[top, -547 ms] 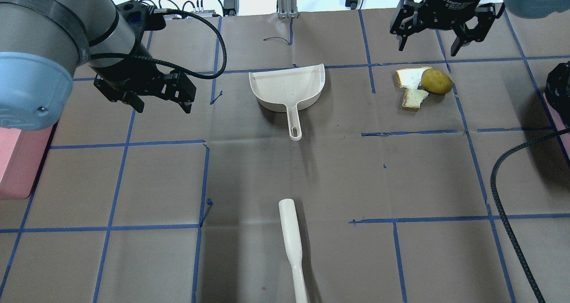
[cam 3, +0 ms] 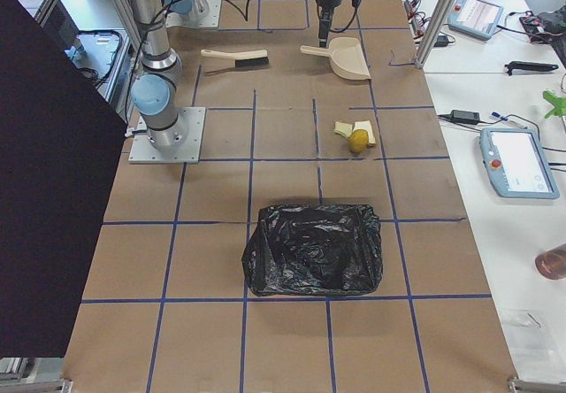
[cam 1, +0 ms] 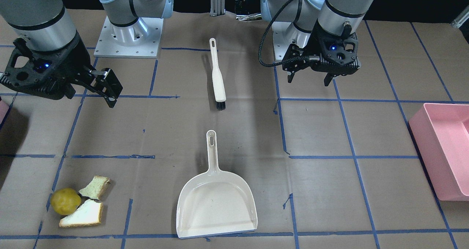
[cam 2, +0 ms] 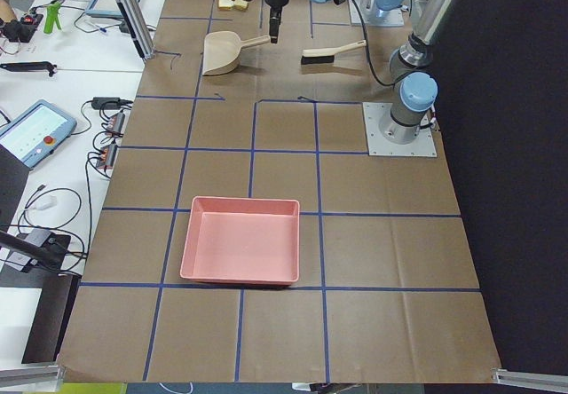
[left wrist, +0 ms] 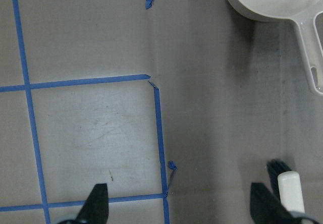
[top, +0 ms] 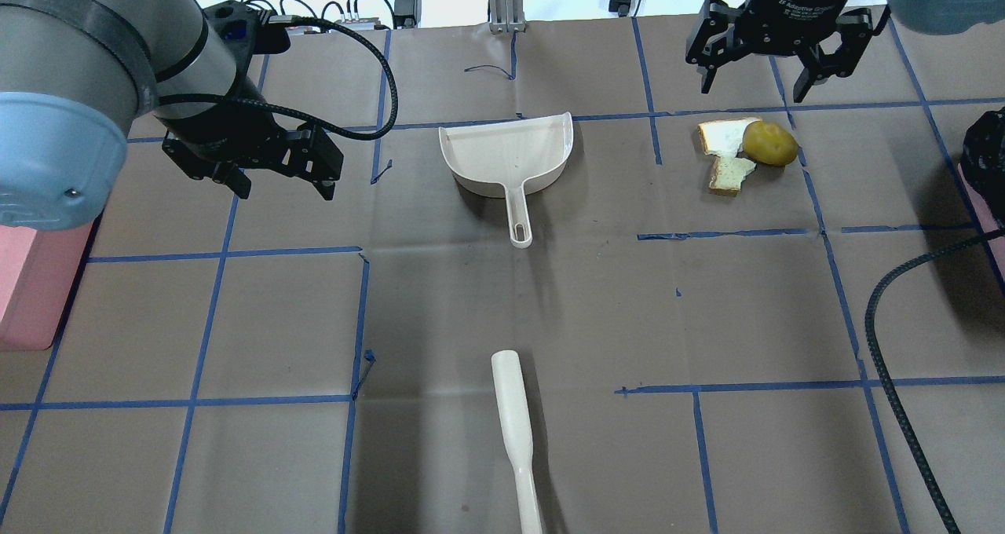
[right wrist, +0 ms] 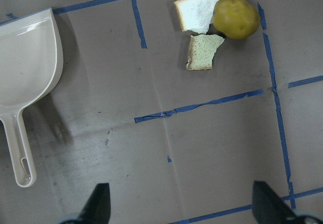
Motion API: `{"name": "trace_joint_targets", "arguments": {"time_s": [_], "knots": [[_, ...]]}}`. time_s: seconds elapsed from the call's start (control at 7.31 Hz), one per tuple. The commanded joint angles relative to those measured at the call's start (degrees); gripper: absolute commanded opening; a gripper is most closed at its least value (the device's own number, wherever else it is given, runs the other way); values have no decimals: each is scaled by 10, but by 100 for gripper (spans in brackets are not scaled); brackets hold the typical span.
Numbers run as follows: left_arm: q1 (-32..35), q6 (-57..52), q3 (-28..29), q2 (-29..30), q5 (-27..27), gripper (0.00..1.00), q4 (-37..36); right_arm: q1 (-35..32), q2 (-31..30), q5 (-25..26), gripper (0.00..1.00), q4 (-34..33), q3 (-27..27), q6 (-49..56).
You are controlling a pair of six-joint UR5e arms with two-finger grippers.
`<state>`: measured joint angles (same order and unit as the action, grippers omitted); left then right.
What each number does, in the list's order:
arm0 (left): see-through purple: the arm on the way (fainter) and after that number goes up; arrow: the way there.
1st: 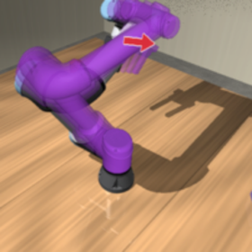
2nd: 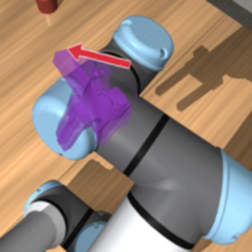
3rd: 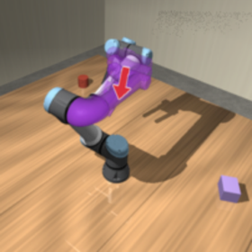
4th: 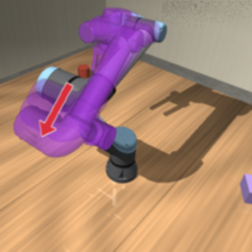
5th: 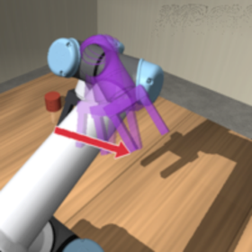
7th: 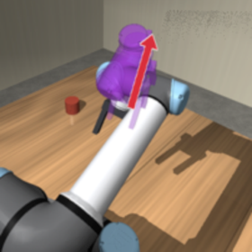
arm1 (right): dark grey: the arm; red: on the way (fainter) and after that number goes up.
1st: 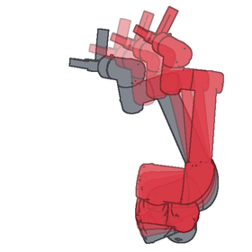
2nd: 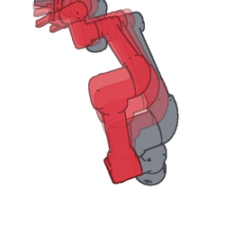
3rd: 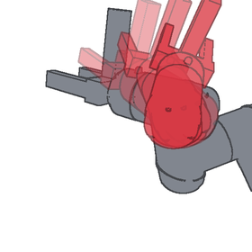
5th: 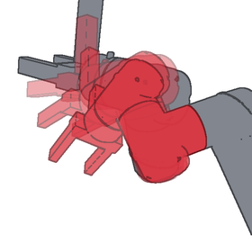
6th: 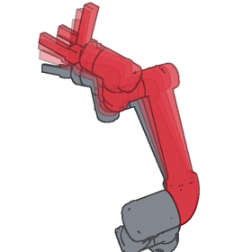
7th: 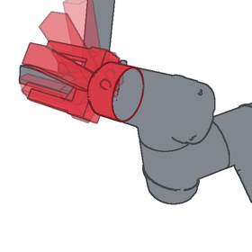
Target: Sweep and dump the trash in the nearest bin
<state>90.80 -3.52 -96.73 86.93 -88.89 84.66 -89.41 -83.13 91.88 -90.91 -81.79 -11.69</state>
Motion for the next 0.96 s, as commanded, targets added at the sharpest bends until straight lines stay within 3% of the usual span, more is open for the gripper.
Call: {"name": "trace_joint_targets", "arguments": {"time_s": [0.0, 0.82], "knots": [[1, 1, 0, 3, 0, 100, 2, -1, -3, -1, 100, 2, -2, 0], [6, 17, -2, 13, 6, 100, 9, -1, -20, -4, 100, 43, -4, 36]]}}
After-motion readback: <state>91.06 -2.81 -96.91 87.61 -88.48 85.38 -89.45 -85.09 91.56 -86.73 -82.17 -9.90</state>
